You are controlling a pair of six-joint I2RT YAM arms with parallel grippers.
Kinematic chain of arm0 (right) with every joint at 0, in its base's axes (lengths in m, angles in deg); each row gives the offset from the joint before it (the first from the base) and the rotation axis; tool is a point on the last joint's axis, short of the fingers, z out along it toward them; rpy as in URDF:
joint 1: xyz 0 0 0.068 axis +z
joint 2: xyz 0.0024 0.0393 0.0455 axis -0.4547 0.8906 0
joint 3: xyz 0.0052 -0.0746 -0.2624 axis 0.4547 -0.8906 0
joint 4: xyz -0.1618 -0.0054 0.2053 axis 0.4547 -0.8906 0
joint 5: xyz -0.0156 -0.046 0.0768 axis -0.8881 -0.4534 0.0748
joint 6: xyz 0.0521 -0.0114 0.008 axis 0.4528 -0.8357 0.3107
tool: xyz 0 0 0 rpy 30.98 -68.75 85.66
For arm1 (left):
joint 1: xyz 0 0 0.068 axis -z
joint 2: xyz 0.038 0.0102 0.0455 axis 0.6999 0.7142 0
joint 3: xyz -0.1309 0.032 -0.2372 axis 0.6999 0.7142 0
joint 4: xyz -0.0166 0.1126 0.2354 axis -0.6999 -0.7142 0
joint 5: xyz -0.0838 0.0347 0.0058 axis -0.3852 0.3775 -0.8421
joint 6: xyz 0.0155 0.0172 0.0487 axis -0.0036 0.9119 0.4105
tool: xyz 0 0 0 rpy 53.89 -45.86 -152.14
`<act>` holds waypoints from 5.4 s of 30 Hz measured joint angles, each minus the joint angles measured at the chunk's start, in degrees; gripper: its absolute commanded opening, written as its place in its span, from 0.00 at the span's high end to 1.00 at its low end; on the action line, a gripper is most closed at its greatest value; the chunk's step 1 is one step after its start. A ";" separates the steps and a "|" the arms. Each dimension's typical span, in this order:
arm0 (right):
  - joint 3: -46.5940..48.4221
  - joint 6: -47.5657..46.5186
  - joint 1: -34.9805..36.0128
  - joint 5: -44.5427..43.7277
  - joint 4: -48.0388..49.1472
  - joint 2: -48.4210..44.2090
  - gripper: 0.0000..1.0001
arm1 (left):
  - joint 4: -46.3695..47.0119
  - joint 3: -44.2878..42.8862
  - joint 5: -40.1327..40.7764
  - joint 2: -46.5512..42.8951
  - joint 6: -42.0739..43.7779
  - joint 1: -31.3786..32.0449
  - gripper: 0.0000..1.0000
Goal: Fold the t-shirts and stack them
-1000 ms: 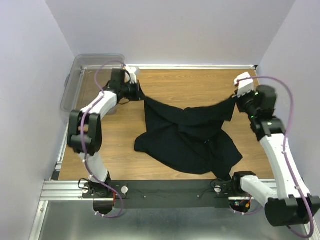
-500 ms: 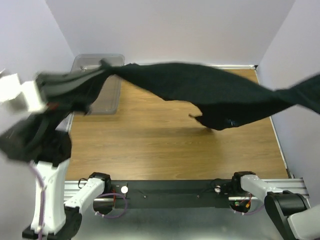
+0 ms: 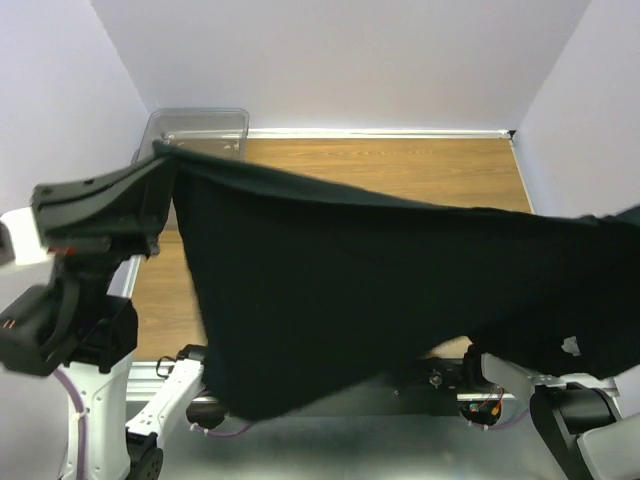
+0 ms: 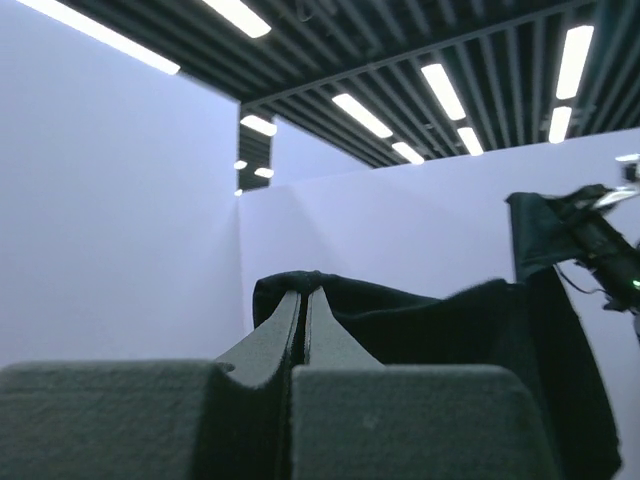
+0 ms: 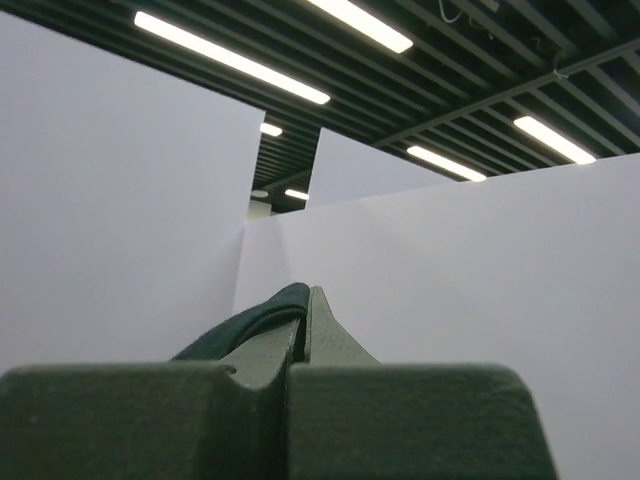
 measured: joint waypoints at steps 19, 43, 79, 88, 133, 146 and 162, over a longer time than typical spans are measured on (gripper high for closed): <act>-72.22 8.24 1.68 6.56 17.27 19.39 0.99 | -10.69 23.19 22.23 48.98 0.33 0.02 1.00; -51.71 12.98 0.96 1.81 32.39 56.30 0.99 | -21.14 -24.65 24.26 92.00 -2.25 -0.02 1.00; -72.87 15.06 -0.66 24.68 30.67 33.00 0.99 | -20.13 -22.95 19.56 92.13 -1.07 -3.72 1.00; -74.14 15.50 -0.66 26.71 28.79 31.95 0.99 | -19.39 -22.84 18.18 92.13 -0.55 -3.72 1.00; -81.37 -9.38 -0.26 34.75 -4.87 35.67 0.62 | -16.46 -18.25 8.26 92.04 3.91 -3.98 1.00; -85.44 -9.77 -0.26 34.34 -8.22 4.52 0.99 | -16.31 -17.03 5.57 90.97 5.07 -4.17 1.00; -93.42 -30.80 -0.39 33.57 -31.47 -1.49 0.07 | -15.02 -10.49 -0.11 87.23 6.97 -4.24 1.00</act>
